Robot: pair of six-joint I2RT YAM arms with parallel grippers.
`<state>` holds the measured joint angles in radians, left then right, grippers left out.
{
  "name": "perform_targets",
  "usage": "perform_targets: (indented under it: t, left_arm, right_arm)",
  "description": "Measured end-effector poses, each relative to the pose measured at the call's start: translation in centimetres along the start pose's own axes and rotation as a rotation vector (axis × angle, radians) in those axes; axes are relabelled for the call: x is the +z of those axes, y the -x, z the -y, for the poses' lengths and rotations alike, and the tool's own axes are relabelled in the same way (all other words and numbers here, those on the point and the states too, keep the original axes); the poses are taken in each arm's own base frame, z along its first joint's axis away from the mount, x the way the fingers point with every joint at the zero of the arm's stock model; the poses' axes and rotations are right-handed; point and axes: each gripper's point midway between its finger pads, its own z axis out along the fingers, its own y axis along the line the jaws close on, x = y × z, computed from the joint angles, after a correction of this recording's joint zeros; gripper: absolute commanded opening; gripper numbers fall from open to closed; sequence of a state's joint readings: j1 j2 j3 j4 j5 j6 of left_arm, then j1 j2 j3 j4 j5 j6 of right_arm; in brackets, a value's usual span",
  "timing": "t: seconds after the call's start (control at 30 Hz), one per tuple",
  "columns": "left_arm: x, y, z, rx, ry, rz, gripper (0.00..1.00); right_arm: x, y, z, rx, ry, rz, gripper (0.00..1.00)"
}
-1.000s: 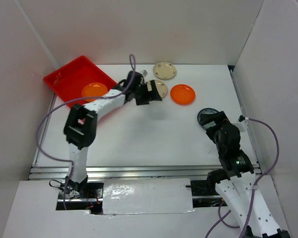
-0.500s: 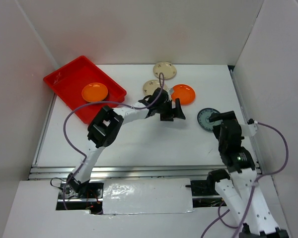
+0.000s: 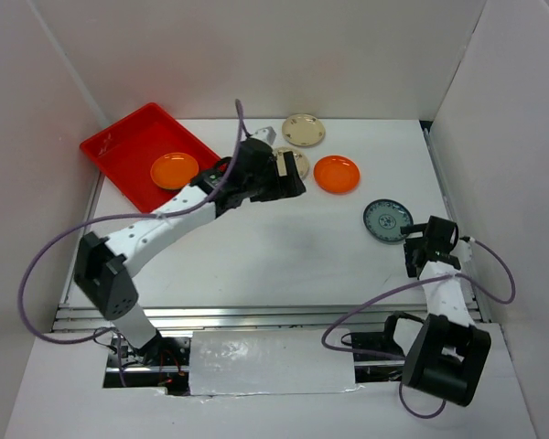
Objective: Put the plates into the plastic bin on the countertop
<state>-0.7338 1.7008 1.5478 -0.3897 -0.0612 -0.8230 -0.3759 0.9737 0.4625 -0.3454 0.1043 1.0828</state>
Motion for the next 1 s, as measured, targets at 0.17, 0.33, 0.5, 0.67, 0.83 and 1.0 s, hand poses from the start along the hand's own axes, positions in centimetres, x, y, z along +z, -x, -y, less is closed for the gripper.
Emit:
perform_targets:
  t: [0.17,0.33,0.5,0.67,0.83,1.0]
  left_arm:
    - [-6.5,1.8,-2.3,0.019,0.034,0.082,0.99]
    - [-12.0,2.8,-8.3,-0.001,0.129,0.147,0.99]
    - [-15.2,3.7,-12.3,-0.033,0.207,0.212,0.99]
    - [-14.5,3.0,-12.6,-0.024,0.195,0.174,0.99]
    - [-12.7,1.9,-13.9,-0.047,0.193,0.128,0.99]
    - [-9.6,0.7,-13.5,-0.076,0.059,0.058,0.99]
  right_arm:
    - [2.8,-1.7,0.1,-0.049,-0.020,-0.100,0.87]
    - [4.7,-1.7,-1.7,-0.066,0.033,-0.129,0.63]
    - [5.5,-2.2,-1.8,-0.071,0.035,-0.157,0.40]
    - [6.4,-2.7,-2.1,-0.078,0.023,-0.201,0.00]
    - [5.5,-2.5,-3.7,-0.088,0.082,-0.193,0.00]
    - [0.9,-4.5,-6.6,-0.274,0.164,-0.120,0.00]
